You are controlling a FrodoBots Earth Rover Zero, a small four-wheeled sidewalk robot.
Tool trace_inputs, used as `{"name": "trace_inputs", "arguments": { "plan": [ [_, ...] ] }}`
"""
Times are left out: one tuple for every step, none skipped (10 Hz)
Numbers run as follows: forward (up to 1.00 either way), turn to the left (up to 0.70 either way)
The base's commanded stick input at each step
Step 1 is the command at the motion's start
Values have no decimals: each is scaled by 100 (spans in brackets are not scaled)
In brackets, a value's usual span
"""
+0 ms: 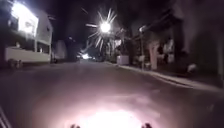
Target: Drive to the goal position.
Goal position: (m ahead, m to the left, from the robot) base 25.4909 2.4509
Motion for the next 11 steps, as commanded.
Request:
{"name": "trace_inputs", "arguments": {
  "plan": [
    [70, 0],
    [70, 0],
    [70, 0],
    [70, 0],
    [70, 0],
    [70, 0],
    [70, 0],
    [70, 0],
    [70, 0],
    [70, 0],
    [70, 0]
  ]
}}
